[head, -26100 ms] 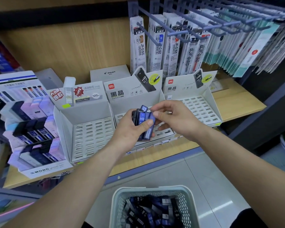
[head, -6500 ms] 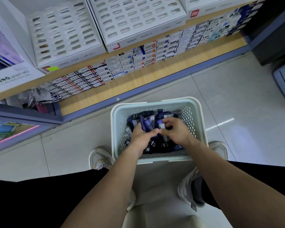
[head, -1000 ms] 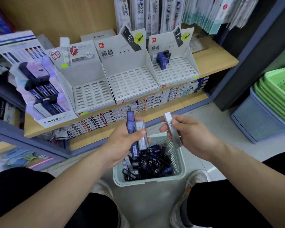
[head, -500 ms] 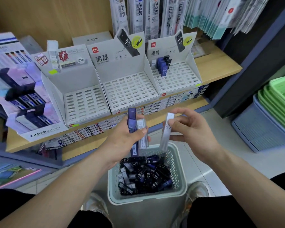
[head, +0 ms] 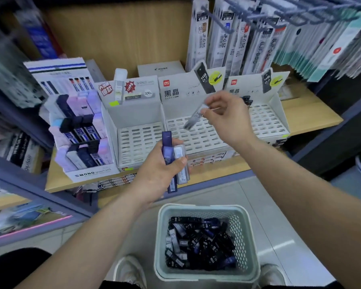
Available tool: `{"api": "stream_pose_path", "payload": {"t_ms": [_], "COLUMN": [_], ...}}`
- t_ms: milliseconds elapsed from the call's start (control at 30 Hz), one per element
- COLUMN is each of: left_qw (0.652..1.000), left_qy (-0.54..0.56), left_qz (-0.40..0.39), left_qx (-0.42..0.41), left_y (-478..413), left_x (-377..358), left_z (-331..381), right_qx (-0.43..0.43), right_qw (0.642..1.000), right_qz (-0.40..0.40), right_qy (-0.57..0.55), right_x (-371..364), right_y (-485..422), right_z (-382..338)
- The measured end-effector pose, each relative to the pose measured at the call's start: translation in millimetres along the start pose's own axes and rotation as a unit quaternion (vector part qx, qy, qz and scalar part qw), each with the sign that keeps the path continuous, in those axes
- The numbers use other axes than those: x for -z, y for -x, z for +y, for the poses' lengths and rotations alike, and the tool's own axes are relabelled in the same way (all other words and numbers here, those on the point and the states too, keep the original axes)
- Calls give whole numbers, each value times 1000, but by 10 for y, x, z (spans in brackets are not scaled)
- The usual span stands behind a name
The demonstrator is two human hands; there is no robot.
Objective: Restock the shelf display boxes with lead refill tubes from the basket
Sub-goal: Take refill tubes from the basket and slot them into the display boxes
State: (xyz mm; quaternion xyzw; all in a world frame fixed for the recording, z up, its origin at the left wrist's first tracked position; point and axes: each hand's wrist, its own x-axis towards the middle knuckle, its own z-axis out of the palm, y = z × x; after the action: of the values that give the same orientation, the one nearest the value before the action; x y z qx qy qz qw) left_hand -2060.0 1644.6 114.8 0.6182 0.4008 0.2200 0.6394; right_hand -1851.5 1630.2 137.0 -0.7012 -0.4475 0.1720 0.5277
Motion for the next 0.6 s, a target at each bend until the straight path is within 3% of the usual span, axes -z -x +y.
{"api": "stream_pose_path", "payload": {"t_ms": [200, 600], "left_qw": [999, 994], "left_qy": [52, 108], "left_qz": [-7, -5], "left_qx": [7, 26], "left_y": [53, 70], "left_x": [215, 348], "left_z": [-49, -77], "right_qx": [25, 49], "right_qw": [997, 990], "right_qz": [-38, -56], "right_qy": [60, 116], "right_x": [-523, -716], "right_y": [-435, -581], "right_z": [42, 117]}}
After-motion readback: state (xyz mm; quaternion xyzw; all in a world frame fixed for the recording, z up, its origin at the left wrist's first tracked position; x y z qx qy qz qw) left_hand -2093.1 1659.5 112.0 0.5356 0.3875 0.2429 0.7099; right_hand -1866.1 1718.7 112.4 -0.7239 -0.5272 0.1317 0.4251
